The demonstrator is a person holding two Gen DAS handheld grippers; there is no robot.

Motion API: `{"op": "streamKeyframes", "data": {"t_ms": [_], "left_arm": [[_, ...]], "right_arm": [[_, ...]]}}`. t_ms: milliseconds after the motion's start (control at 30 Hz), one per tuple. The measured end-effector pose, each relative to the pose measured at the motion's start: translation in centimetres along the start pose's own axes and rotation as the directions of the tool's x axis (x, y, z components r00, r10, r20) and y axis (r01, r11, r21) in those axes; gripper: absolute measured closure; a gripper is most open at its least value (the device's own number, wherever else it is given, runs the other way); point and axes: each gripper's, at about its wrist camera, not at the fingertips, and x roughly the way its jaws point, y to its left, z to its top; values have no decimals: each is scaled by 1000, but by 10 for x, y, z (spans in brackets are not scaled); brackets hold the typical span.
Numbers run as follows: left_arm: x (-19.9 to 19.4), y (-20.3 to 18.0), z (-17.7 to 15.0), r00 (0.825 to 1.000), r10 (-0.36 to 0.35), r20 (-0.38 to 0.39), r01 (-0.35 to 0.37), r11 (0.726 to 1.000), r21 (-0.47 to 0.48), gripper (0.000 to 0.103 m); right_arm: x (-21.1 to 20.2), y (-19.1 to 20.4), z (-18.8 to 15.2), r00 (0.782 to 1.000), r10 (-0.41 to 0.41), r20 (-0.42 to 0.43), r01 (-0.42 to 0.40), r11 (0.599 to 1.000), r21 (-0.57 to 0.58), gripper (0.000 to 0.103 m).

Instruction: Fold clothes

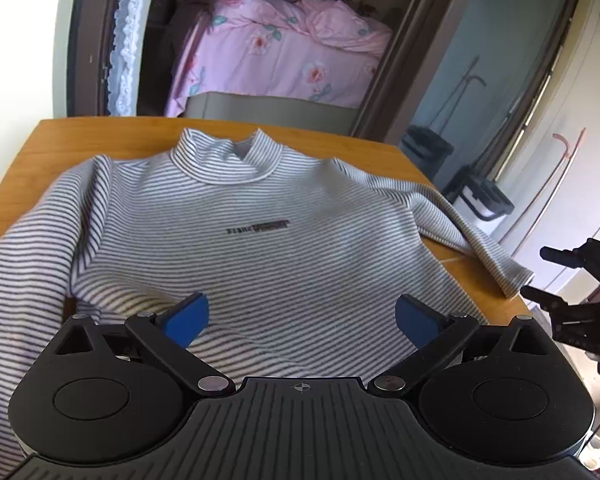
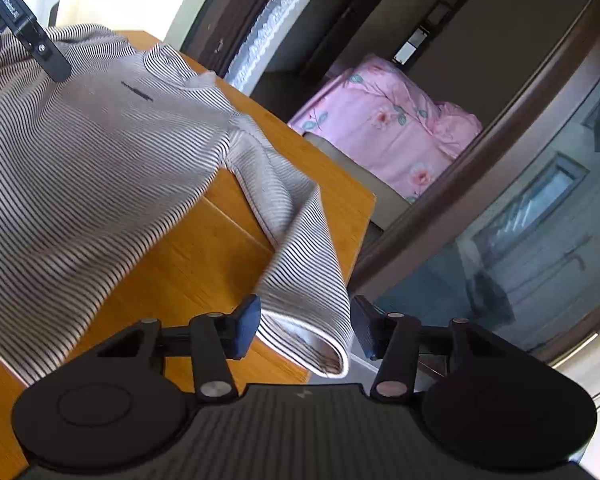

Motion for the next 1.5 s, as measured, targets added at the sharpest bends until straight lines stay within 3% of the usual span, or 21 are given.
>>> {"op": "streamKeyframes", "data": {"t_ms": [100, 267, 300, 333, 367, 467, 600, 700, 767, 900, 1100, 1300, 1367, 1500], "left_arm": [[5, -5, -10, 1000, -19, -16, 19, 1000, -19, 0], [7, -9, -10, 999, -21, -35, 20, 1000, -18, 0], [7, -9, -9, 999, -19, -36, 19, 1000, -15, 0], [6, -10, -9, 999, -17, -36, 17, 1000, -14, 0], [4, -10, -9, 999, -14, -36, 13, 1000, -14, 0], [-1, -4, -10, 999, 1, -36, -2, 1000, -22, 0], [-10, 4, -10, 999, 22, -30, -23, 999, -32, 0], [-21, 11, -10, 999, 42, -8, -43, 998, -35, 0], [-27, 16, -12, 999, 48, 3, -48, 998, -41, 0], [-37, 27, -15, 998, 53, 19, -51, 997, -59, 0], [-61, 31, -30, 997, 58, 49, -57, 998, -12, 0], [-97, 31, -50, 989, 113, 91, -121, 989, 83, 0], [-106, 39, -55, 987, 130, 93, -136, 988, 70, 0], [-114, 59, -63, 982, 165, 86, -166, 986, -3, 0]], "right_arm": [[12, -1, -11, 997, -63, -36, 61, 997, -45, 58], [36, 2, 1, 999, -34, -16, 34, 999, -19, 59], [40, 4, 8, 1000, -14, -11, 13, 1000, -16, 71], [44, 6, 14, 1000, 7, -5, -7, 1000, -14, 91], [47, 5, 22, 1000, 21, 6, -21, 1000, -3, 98], [47, -33, 53, 998, -8, 68, -1, 991, 136, 99], [37, -114, 86, 987, -98, 130, 39, 917, 397, 99], [21, -161, 100, 976, -74, 206, -53, 832, 552, 99], [13, -167, 116, 964, -20, 265, -143, 800, 582, 99], [7, -146, 166, 925, 117, 362, -313, 775, 549, 99], [28, -83, 255, 864, 254, 434, -456, 761, 462, 99], [54, -16, 322, 853, 348, 390, -500, 761, 414, 99], [62, 4, 338, 860, 364, 357, -493, 770, 404, 98], [63, 27, 350, 849, 406, 339, -517, 770, 373, 94]]}}
